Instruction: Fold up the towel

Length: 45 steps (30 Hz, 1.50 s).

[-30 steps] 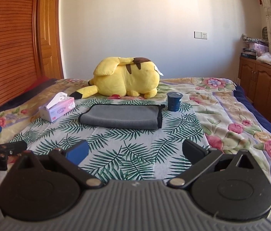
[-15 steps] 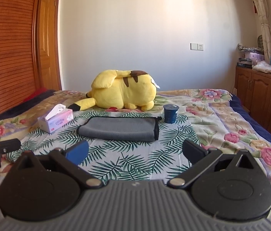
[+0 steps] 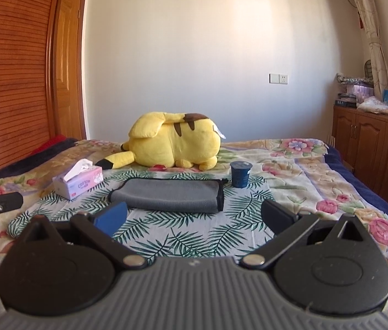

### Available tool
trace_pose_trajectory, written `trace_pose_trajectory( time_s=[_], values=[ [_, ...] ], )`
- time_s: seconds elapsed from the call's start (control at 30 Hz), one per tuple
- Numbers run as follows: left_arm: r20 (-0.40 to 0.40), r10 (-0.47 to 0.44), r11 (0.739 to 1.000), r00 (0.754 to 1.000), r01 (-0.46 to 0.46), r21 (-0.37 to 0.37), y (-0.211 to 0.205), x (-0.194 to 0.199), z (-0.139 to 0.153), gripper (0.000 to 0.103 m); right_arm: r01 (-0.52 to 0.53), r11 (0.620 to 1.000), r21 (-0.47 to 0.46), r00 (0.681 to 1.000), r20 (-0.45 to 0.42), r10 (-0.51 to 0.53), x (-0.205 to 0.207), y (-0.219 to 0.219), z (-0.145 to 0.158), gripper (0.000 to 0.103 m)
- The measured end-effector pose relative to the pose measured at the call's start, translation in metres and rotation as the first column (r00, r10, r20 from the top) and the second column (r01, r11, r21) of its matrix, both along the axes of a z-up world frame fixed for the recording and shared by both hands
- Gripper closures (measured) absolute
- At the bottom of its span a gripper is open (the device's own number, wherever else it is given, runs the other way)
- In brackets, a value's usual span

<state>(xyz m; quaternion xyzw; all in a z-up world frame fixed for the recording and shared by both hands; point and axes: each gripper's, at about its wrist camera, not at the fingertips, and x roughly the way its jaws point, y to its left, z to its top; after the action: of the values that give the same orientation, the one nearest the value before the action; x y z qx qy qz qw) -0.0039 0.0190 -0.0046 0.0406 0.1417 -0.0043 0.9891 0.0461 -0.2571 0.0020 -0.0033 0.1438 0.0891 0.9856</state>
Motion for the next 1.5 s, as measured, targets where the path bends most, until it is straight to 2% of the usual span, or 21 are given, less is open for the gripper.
trace_pose_trajectory(
  time_s=[1.5],
  values=[
    [0.004, -0.002, 1.0, 1.0, 0.002, 0.015, -0.0012, -0.002, -0.0008, 0.016, 0.001, 1.0, -0.014, 1.0, -0.002, -0.001, -0.0004, 0.0028, -0.0014, 0.0]
  ],
)
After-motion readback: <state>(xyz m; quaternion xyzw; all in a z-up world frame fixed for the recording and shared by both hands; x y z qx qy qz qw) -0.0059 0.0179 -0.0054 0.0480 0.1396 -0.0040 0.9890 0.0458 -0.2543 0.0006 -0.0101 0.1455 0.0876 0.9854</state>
